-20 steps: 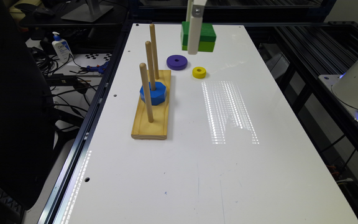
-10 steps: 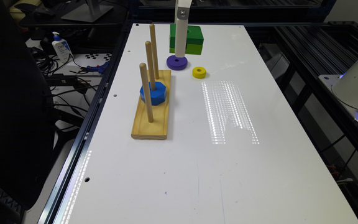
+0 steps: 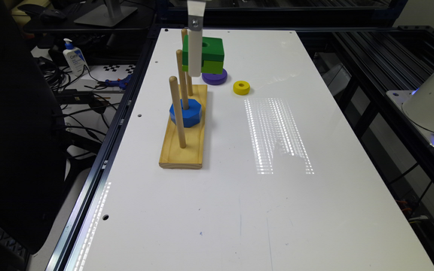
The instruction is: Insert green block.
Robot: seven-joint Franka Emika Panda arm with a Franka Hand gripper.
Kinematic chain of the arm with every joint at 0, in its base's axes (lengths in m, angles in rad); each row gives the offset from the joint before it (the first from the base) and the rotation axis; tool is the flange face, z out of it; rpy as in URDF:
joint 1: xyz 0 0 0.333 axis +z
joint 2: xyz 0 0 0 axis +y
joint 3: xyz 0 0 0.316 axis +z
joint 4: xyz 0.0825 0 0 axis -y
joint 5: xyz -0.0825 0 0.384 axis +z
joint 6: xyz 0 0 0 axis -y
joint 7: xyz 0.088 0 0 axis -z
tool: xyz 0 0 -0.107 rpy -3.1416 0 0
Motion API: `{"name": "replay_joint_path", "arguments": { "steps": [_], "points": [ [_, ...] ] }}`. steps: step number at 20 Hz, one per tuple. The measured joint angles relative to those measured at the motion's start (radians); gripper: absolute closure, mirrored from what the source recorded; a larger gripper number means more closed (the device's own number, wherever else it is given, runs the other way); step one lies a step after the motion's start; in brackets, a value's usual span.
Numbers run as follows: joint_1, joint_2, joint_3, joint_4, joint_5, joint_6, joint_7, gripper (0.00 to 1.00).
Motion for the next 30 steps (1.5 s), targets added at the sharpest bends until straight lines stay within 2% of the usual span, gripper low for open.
{"name": "replay_joint_path", "arguments": {
  "steps": [23, 30],
  "points": [
    [0.000, 0.011, 0.000, 0.002, -0.0007, 0.002, 0.001, 1.00],
    [0.000, 0.039, 0.000, 0.013, -0.0033, 0.015, 0.001, 1.00]
  ]
}}
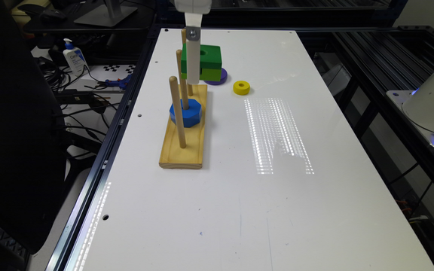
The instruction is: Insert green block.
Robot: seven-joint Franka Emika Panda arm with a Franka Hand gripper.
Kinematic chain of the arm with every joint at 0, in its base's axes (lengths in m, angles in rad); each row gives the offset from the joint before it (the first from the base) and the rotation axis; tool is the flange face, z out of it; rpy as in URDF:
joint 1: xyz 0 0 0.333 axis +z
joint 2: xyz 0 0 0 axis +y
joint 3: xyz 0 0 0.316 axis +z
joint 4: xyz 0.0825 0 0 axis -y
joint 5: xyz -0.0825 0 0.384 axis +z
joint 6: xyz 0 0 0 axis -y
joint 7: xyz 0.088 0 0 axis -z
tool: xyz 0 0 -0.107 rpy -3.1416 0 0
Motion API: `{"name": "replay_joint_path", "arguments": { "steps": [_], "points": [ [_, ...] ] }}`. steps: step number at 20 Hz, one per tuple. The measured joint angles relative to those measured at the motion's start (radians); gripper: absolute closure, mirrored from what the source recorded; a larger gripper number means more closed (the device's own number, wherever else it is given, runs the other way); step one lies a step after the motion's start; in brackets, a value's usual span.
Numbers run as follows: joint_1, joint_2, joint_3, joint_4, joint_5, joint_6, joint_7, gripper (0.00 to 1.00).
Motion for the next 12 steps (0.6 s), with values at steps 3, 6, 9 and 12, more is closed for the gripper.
{"name": "replay_joint_path", "arguments": {
  "steps": [3, 6, 9, 12],
  "points": [
    [0.000, 0.004, 0.000, 0.005, 0.0000, 0.000, 0.000, 1.00],
    [0.000, 0.004, 0.000, 0.005, 0.0000, 0.000, 0.000, 1.00],
    [0.000, 0.008, 0.000, 0.005, -0.0002, 0.000, 0.000, 1.00],
    [0.000, 0.019, 0.000, 0.006, -0.0012, 0.007, 0.000, 1.00]
  ]
}}
